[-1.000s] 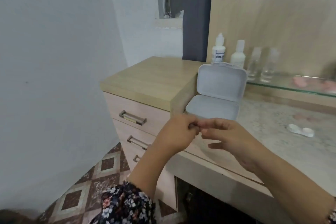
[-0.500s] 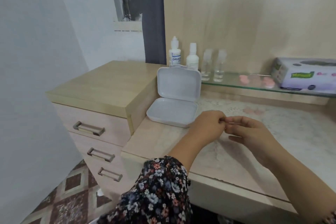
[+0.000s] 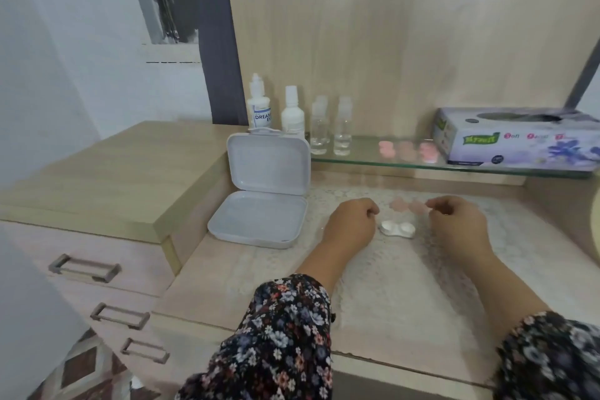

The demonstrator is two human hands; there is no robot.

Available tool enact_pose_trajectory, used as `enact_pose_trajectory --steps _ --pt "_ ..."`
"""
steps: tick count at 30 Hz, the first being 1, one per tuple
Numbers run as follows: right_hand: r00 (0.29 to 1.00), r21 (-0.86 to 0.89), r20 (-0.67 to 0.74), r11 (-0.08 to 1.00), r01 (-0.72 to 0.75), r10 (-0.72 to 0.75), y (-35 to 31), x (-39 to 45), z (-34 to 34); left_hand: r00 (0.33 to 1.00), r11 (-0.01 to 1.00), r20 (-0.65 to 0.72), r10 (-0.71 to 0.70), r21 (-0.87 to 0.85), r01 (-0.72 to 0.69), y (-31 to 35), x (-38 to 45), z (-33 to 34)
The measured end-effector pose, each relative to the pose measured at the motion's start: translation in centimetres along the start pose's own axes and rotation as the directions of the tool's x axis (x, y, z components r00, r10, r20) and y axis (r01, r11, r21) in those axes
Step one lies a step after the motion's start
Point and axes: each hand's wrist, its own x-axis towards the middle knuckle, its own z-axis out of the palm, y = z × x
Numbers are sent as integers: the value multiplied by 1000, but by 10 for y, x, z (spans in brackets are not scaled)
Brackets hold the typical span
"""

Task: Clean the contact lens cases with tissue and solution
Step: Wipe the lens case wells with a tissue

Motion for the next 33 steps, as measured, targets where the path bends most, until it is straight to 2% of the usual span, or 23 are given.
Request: enact_pose_trajectory --steps 3,8,13,19,22,24,26,29,33 --pt "998 -79 32 995 54 -52 4 6 5 999 996 51 7 83 -11 2 12 2" --pt "993 -206 82 973 104 -89 12 9 9 982 939 186 23 332 -85 14 30 4" --pt "990 -234 92 964 128 -109 13 8 7 972 902 233 26 414 -123 15 37 5" --pt "992 -254 66 960 119 -106 13 8 5 965 903 228 130 374 -210 6 32 7" --pt "993 -264 53 957 117 -107 14 7 4 968 919 219 126 342 -197 5 29 6" --pt "991 -243 47 961 131 -123 12 6 2 973 965 209 95 222 -141 3 25 1" --pt "987 -201 79 967 154 -141 12 4 -1 972 993 223 77 65 -93 0 23 -6" --pt "974 -190 167 965 181 -150 11 3 -5 952 997 301 58 -73 -37 -3 19 -14" --pt "954 -174 245 961 216 -170 6 0 -4 953 999 300 49 -6 -50 -4 20 -9"
